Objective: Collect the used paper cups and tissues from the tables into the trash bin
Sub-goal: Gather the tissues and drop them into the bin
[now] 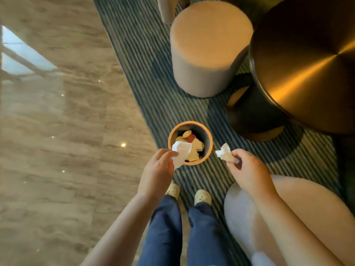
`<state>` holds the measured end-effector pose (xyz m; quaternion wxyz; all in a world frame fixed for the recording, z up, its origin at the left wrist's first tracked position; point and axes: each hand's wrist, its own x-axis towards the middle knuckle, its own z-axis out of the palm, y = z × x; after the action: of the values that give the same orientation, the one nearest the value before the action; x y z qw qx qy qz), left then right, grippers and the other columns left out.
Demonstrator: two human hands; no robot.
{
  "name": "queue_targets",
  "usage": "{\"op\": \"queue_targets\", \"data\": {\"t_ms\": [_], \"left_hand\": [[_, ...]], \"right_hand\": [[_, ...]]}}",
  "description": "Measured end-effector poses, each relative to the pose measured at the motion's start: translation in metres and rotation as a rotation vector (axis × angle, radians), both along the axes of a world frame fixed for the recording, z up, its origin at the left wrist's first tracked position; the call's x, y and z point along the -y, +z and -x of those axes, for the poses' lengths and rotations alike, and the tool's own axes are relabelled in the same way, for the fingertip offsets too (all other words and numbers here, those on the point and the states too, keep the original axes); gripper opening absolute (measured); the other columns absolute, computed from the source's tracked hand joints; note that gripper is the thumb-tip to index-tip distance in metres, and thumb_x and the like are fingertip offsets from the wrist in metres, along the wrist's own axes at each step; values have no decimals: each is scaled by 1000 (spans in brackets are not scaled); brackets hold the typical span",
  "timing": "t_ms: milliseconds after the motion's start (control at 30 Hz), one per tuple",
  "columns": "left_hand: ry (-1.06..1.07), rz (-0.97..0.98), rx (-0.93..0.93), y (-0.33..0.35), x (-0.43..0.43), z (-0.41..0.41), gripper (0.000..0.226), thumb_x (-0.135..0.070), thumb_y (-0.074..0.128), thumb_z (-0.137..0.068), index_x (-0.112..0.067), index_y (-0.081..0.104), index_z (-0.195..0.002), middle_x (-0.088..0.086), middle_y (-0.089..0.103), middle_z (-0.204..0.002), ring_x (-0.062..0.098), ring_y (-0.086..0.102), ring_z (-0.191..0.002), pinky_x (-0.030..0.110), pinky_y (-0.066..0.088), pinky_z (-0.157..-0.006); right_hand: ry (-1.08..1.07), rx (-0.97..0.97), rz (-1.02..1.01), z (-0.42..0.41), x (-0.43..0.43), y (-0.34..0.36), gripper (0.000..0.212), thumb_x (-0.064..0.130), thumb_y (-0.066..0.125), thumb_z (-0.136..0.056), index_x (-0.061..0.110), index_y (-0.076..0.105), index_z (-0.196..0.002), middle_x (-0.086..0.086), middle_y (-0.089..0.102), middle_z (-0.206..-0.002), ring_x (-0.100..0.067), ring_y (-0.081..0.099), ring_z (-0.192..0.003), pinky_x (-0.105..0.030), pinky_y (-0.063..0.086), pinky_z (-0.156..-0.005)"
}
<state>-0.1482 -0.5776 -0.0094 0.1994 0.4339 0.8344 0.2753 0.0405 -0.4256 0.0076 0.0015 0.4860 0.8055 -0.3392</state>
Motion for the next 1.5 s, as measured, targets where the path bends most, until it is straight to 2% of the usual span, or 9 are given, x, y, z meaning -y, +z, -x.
{"op": "queue_targets", "data": {"t_ms": [167, 267, 400, 533, 733, 900, 1033, 1200, 1500], "left_hand": [[-70, 130, 71, -55, -17, 32, 26, -12, 54, -93, -19, 64, -117, -4, 59, -118, 12, 60, -93, 18, 48, -79], [-80, 210, 108, -101, -33, 45, 32, -10, 54, -93, -20, 60, -123, -5, 55, -125, 14, 59, -99, 24, 49, -85], [-96, 276, 140, -170, -54, 53, 38, -4, 55, -90, -19, 59, -125, -3, 55, -127, 18, 60, -101, 26, 50, -85], [-144, 319, 145, -232, -69, 51, 42, -8, 54, -92, -20, 52, -132, -3, 50, -134, 16, 55, -111, 25, 47, -89], [-227, 384, 140, -308, -85, 39, 50, -10, 51, -93, -20, 41, -141, -4, 41, -143, 15, 48, -123, 25, 44, -96], [-298, 540, 185, -346, -97, 32, 60, -13, 49, -94, -23, 25, -148, -3, 24, -154, 20, 37, -134, 37, 41, -105], [-291, 535, 141, -334, -108, 34, 56, -18, 47, -96, -21, 25, -148, 0, 21, -155, 23, 38, -133, 39, 44, -102], [-273, 345, 27, -266, -129, 43, 54, -27, 49, -96, -22, 30, -145, -2, 29, -152, 18, 41, -130, 35, 46, -98], [-297, 51, -105, -29, -161, 64, 61, -48, 44, -94, -23, 28, -146, -4, 23, -155, 13, 23, -140, 32, 24, -111]], "right_hand": [[-92, 47, 150, 27, 9, -72, 11, 20, 62, -88, 20, 56, -97, 7, 58, -77, -14, 57, -73, -23, 37, -58], [-109, 68, 212, 47, 5, -125, 9, 20, 58, -90, 20, 54, -98, 9, 54, -77, -9, 49, -69, -14, 28, -53], [-170, 88, 257, 64, -8, -198, 14, 19, 55, -90, 15, 55, -103, 11, 50, -74, -8, 44, -65, -17, 28, -51], [-299, 94, 295, 72, -16, -263, 24, 22, 56, -91, 17, 52, -115, 7, 56, -86, -9, 51, -73, -25, 36, -57], [-422, 49, 396, 79, -16, -348, 34, 21, 60, -89, 21, 50, -122, 7, 60, -107, -11, 58, -90, -19, 37, -60], [-462, 10, 415, 79, -20, -374, 37, 19, 58, -91, 22, 48, -127, 6, 56, -121, -4, 54, -97, -20, 40, -75], [-435, -51, 329, 82, -25, -356, 40, 19, 57, -91, 21, 46, -129, 5, 52, -129, -10, 51, -115, -24, 43, -88], [-347, -119, 159, 92, -46, -281, 46, 23, 57, -92, 22, 41, -135, 5, 44, -138, -9, 41, -127, -21, 36, -95], [-231, -234, -210, 104, -65, -38, 55, 27, 61, -89, 15, 40, -138, 1, 41, -139, -11, 35, -131, -13, 24, -101]]}}
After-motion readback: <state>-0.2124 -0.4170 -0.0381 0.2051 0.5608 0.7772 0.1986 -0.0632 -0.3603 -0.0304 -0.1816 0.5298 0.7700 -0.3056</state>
